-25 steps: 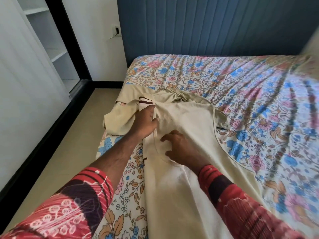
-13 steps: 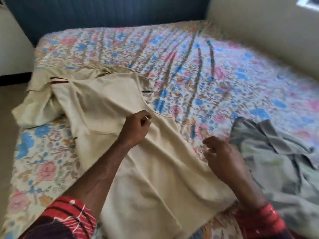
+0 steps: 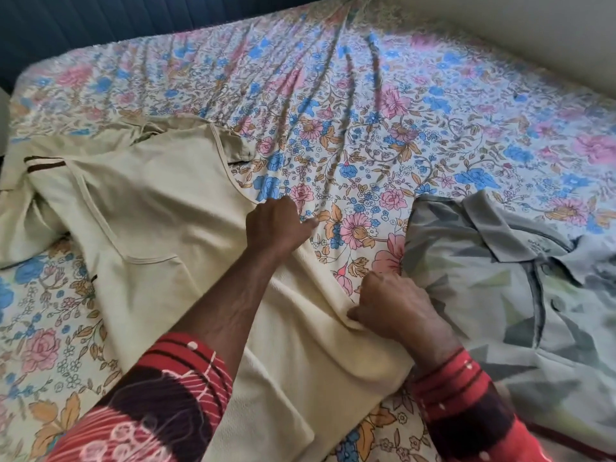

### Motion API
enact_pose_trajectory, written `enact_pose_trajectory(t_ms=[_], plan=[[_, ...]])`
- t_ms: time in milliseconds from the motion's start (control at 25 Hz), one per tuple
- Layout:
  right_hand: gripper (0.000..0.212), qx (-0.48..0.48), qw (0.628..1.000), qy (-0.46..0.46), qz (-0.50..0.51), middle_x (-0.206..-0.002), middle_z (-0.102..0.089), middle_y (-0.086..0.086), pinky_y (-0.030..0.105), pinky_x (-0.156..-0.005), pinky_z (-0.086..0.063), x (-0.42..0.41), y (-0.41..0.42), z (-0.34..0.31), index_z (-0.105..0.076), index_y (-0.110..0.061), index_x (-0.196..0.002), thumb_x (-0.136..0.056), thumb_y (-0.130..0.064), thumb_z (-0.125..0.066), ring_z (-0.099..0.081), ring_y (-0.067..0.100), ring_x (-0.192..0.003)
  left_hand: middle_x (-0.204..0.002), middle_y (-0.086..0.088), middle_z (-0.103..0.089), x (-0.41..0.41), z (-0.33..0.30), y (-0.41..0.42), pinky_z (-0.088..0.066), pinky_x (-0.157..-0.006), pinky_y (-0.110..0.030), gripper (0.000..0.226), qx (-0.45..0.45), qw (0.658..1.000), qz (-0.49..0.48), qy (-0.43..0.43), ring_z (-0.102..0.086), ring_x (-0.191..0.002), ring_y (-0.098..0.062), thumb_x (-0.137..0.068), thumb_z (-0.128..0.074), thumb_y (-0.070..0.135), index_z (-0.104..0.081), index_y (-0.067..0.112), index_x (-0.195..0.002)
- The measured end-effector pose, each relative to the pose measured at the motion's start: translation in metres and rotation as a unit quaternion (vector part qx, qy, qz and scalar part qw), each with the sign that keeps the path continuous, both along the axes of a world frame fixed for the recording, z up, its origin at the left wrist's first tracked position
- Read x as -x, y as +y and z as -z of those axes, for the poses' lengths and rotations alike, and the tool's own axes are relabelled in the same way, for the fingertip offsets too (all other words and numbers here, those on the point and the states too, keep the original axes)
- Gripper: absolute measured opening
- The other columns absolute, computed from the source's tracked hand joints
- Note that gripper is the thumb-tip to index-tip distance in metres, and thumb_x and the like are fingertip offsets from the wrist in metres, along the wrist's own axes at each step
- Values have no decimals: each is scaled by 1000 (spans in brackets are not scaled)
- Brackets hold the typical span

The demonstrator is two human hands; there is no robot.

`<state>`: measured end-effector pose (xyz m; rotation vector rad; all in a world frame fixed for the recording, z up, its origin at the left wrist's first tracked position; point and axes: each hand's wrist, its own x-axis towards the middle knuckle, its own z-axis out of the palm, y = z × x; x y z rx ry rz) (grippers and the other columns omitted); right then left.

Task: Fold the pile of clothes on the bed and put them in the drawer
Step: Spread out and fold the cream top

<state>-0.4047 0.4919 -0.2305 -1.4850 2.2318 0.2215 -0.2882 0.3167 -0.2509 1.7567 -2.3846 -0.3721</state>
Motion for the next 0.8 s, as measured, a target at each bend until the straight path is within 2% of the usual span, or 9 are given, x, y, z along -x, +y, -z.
enact_pose_trajectory(t_ms=[80, 200, 280, 360, 440, 520, 600, 680, 800], plan=[[30, 31, 999, -12, -1, -119, -65, 9, 38, -87, -49, 1, 4, -1, -61, -21, -114, -97, -45, -60, -62, 34, -110, -117, -10, -69, 10, 1, -3, -40, -77, -32, 62, -52, 997, -32, -39, -64, -111, -33, -81, -71, 67, -66, 14, -112], [24, 84, 995, -45, 21, -109, -66, 11, 41, -84, -48, 6, 10, -9, -55, -18, -109, -104, -41, -48, -62, 37, -104, -111, -9, -67, 20, 3, -12, -41, -76, -32, 32, -106, 993, -57, -23, -64, -108, -32, -88, -70, 40, -62, 16, -107], [30, 96, 992, -77, 30, -109, -65, 5, 38, -84, -45, 7, 17, -16, -53, -20, -114, -101, -47, -56, -60, 33, -106, -106, -9, -66, 20, 6, -21, -47, -75, -32, 21, -158, 980, -102, 66, -65, -103, -32, -89, -64, 27, -62, 12, -105], [48, 88, 991, -99, 28, -115, -61, -2, 33, -88, -40, 8, 25, -20, -51, -25, -129, -93, -51, -68, -55, 23, -114, -94, -8, -69, 14, 8, -30, -47, -62, -27, 12, -219, 926, -162, 263, -67, -85, -28, -93, -62, 20, -66, 10, -97], [67, 100, 989, -103, 45, -126, -60, -3, 31, -92, -40, 10, 34, -24, -44, -29, -144, -88, -50, -74, -52, 19, -116, -73, -4, -60, 4, 0, -30, -37, -47, -20, 17, -269, 830, -190, 449, -55, -61, -20, -99, -59, 17, -62, 16, -83], [61, 156, 983, -87, 50, -118, -61, -7, 27, -83, -38, 9, 40, -28, -47, -29, -144, -90, -42, -75, -50, 13, -101, -71, -2, -61, -9, -13, -26, -43, -51, -23, 20, -295, 750, -200, 558, -57, -59, -17, -102, -54, 20, -59, 19, -83], [45, 228, 972, -56, 3, -98, -59, -13, 27, -74, -38, -4, 46, -34, -58, -29, -132, -91, -30, -74, -50, 9, -83, -67, -1, -67, -26, -24, -20, -50, -61, -30, 20, -308, 701, -219, 604, -62, -64, -19, -101, -51, 22, -61, 17, -84], [48, 281, 956, -36, -77, -92, -65, -12, 32, -67, -45, -29, 55, -35, -65, -27, -126, -82, -14, -78, -54, 11, -68, -54, 3, -63, -52, -28, -13, -52, -61, -28, 21, -302, 672, -240, 632, -62, -56, -18, -98, -49, 22, -60, 17, -80], [61, 281, 940, -63, -180, -94, -65, -8, 33, -54, -45, -69, 66, -17, -55, -36, -133, -81, -8, -67, -60, 19, -59, -52, 4, -58, -102, -18, 2, -52, -51, -24, 19, -243, 667, -302, 637, -58, -45, -16, -93, -51, 23, -59, 18, -77]])
